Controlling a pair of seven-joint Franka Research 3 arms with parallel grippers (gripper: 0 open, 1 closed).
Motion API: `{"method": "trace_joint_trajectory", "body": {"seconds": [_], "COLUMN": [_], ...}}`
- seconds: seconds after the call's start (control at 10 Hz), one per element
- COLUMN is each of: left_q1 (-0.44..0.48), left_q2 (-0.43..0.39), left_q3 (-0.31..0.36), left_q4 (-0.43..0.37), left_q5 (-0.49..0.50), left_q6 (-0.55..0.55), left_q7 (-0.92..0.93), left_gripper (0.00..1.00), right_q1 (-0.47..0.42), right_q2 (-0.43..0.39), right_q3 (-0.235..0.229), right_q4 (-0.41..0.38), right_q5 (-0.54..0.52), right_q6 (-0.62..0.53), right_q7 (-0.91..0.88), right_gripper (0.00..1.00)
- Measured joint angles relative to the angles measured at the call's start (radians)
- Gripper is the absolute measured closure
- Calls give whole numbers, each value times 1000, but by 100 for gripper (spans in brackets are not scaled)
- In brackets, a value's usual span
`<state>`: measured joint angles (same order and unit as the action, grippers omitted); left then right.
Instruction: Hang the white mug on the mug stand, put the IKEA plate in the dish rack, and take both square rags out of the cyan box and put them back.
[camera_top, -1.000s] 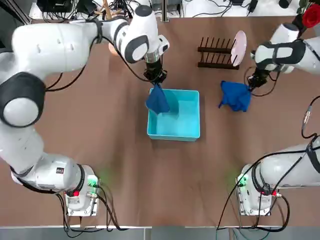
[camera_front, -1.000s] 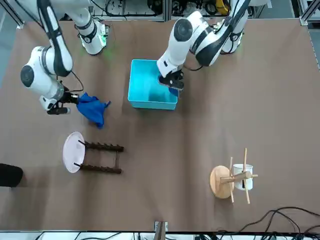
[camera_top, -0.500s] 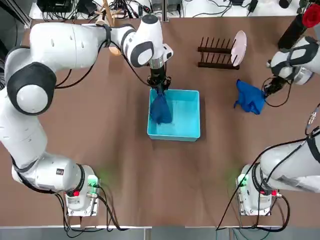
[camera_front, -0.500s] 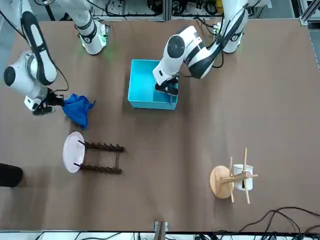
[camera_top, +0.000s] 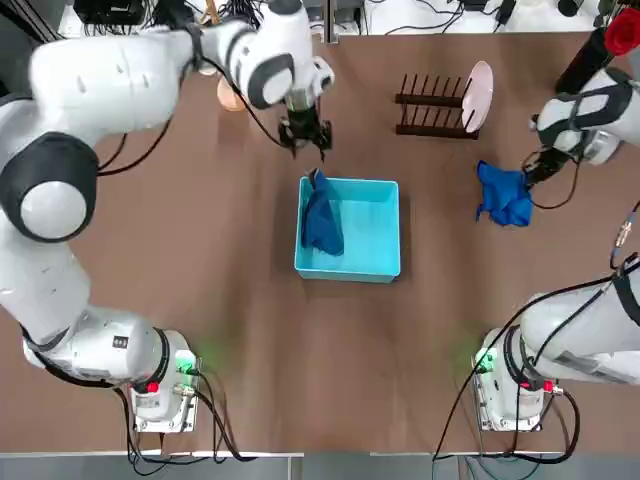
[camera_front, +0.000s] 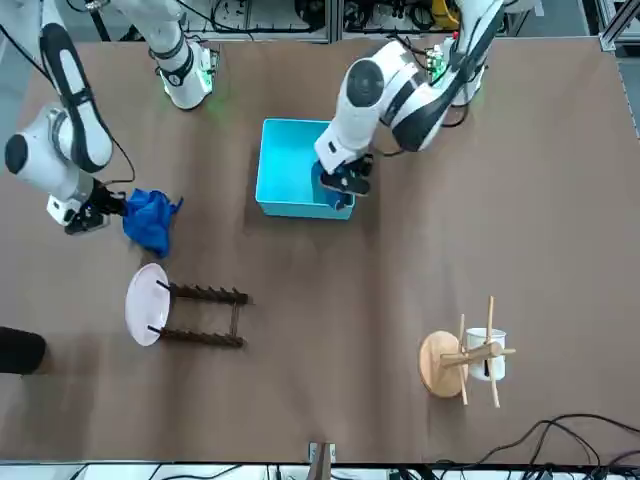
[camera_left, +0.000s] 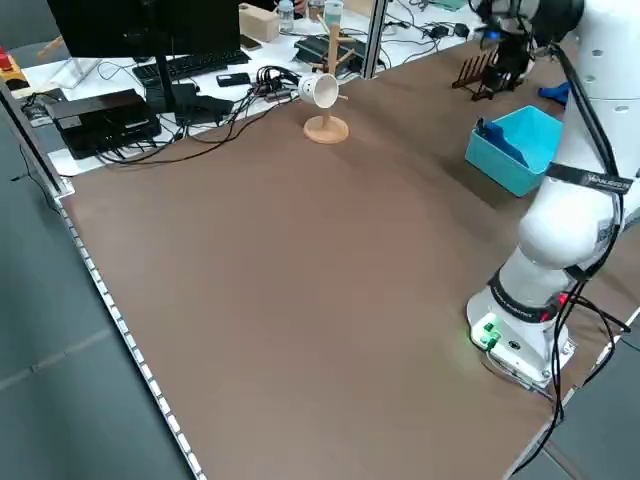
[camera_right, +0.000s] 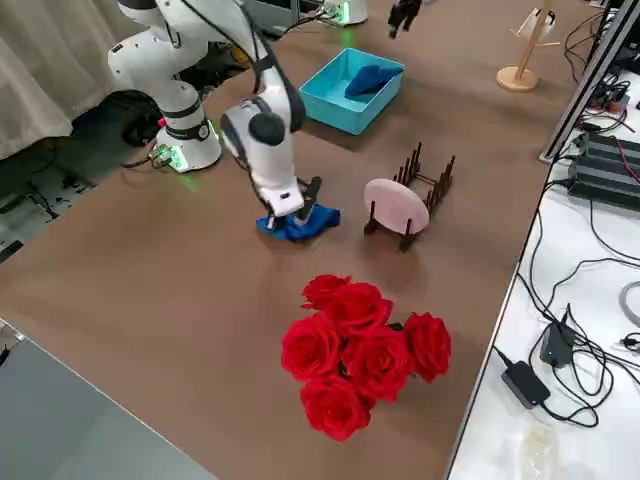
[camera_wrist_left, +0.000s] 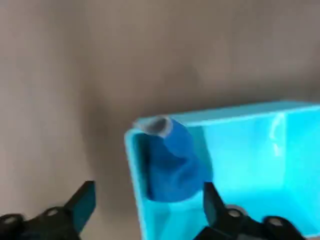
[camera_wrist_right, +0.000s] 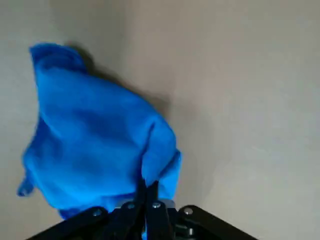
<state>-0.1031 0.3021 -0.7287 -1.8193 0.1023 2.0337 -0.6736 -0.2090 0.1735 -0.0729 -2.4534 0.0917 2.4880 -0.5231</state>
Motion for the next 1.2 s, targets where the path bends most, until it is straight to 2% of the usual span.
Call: {"method": "trace_joint_trajectory", "body": {"seconds": [0.3,0.5,0.6,0.7,0.9,1.1,1.2], "left_q1": [4,7,8,8,11,11,12], "left_q2": [-139,-164,-172,-188,-244,-290,-310], "left_q3": [188,330,398,468,602,692,719], "left_q4": [79,173,207,229,242,242,241], "left_q5": [-1,-25,-54,-76,-96,-96,-96], "left_q6": [-145,-232,-248,-259,-325,-378,-414], "left_q7": [135,269,343,420,556,631,652], "left_gripper": [0,0,0,0,0,0,1], "right_q1": [189,291,308,308,310,333,360], "right_q2": [6,4,-12,-43,-162,-272,-303], "right_q3": [10,12,12,10,7,16,23], "right_q4": [-1,1,7,16,50,139,201], "right_q5": [53,82,83,83,84,84,85], "right_q6": [-1,-60,-113,-179,-353,-570,-670], "right_q7": [227,340,363,367,398,475,544], "right_gripper": [98,98,98,98,98,98,98]}}
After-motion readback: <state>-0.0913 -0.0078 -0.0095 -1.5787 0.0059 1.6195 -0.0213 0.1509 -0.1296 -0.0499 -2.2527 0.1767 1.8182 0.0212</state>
